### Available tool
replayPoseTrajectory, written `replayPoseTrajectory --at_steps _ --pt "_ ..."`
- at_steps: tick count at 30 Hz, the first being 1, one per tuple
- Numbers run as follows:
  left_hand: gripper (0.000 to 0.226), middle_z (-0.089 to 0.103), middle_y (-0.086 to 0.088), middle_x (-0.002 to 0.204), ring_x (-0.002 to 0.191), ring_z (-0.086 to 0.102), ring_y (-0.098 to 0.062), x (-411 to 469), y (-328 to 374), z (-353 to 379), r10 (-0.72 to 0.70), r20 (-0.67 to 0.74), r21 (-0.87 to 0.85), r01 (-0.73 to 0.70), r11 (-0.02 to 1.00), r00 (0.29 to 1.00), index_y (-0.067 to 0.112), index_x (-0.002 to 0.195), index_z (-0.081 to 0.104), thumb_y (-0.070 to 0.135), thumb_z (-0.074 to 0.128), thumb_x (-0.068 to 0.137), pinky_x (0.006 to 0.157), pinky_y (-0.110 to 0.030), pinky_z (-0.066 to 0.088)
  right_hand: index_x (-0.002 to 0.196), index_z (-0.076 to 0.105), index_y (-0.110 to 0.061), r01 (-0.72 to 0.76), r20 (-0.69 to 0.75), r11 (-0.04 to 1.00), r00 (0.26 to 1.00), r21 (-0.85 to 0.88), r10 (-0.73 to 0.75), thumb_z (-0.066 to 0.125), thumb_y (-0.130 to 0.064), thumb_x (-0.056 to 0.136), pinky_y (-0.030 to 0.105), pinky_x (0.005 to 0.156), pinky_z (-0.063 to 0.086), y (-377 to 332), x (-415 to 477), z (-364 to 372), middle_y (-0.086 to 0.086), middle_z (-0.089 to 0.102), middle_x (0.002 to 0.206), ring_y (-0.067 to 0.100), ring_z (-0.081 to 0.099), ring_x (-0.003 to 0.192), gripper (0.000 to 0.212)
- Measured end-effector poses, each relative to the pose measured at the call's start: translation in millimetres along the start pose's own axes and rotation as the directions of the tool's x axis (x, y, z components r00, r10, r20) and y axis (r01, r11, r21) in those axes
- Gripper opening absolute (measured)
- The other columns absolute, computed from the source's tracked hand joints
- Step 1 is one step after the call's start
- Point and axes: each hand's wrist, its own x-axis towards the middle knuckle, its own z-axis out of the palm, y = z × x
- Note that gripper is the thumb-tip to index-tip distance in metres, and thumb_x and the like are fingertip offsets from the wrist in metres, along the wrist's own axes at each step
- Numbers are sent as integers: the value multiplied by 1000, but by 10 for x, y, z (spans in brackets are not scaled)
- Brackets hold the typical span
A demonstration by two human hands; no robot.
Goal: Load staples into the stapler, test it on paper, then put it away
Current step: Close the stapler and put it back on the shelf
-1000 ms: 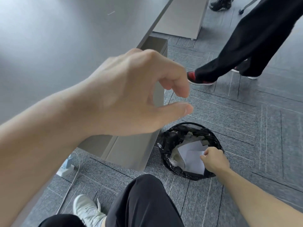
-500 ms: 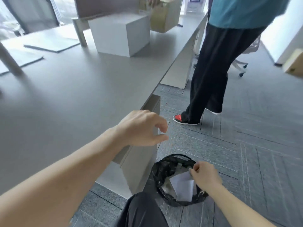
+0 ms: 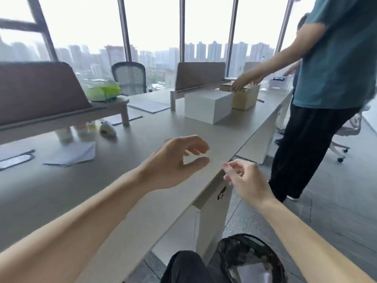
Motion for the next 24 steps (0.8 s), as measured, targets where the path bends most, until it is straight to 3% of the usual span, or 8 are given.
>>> replayPoseTrajectory --at_steps 3,7,9,11,16,19,22,24 --pt "24 73 21 108 100 67 8 -472 -107 -534 -103 -75 55 107 993 992 33 118 69 44 67 96 91 -25 57 98 75 -21 149 61 987 986 64 -153 62 -51 102 20 60 55 -620 -15 414 -6 80 81 6 74 68 33" --pt "23 72 19 105 98 66 8 -1217 -296 -1192 -236 -213 108 263 959 948 32 117 69 39 70 95 90 -27 57 98 79 -21 261 185 951 939 165 -290 62 -50 103 28 72 59 -1381 -190 1105 -10 78 82 5 73 79 34" --pt "23 73 17 106 98 67 6 -1625 -412 -1516 -321 -299 105 365 925 899 30 117 69 36 72 95 91 -27 56 96 79 -24 283 254 925 904 252 -345 64 -49 103 26 71 54 -1751 -317 1456 -13 76 80 0 71 79 30" --pt "23 74 16 107 99 69 3 -2040 -512 -1812 -387 -381 101 454 885 840 30 117 69 35 72 95 91 -29 57 93 78 -27 301 290 883 863 360 -413 63 -57 99 34 80 59 -2081 -432 1804 -13 79 84 2 74 83 33" --pt "19 75 17 102 96 69 5 -2964 -643 -2317 -491 -564 86 639 764 664 32 114 68 33 71 96 83 -19 54 90 77 -29 304 342 757 752 578 -563 58 -65 94 42 90 62 -2725 -726 2516 -16 80 84 1 75 86 41" --pt "11 75 14 99 93 70 1 -3367 -702 -2411 -541 -619 41 712 701 569 32 105 68 29 73 95 79 -18 52 94 76 -24 265 386 714 694 648 -608 58 -50 105 50 96 62 -2933 -879 2838 -7 80 89 10 76 92 34" --pt "9 75 12 98 92 71 -1 -3629 -775 -2337 -576 -623 28 752 659 529 29 98 66 25 73 95 80 -23 56 91 76 -25 222 404 692 675 687 -618 57 -57 101 46 94 62 -2990 -994 3083 -7 80 87 9 76 92 38" --pt "9 76 10 97 92 71 -1 -3724 -848 -2230 -587 -619 24 760 650 522 26 96 65 22 73 96 83 -29 59 90 76 -24 183 416 688 680 702 -604 56 -51 105 44 91 63 -2955 -1053 3228 -6 79 87 10 76 90 36"
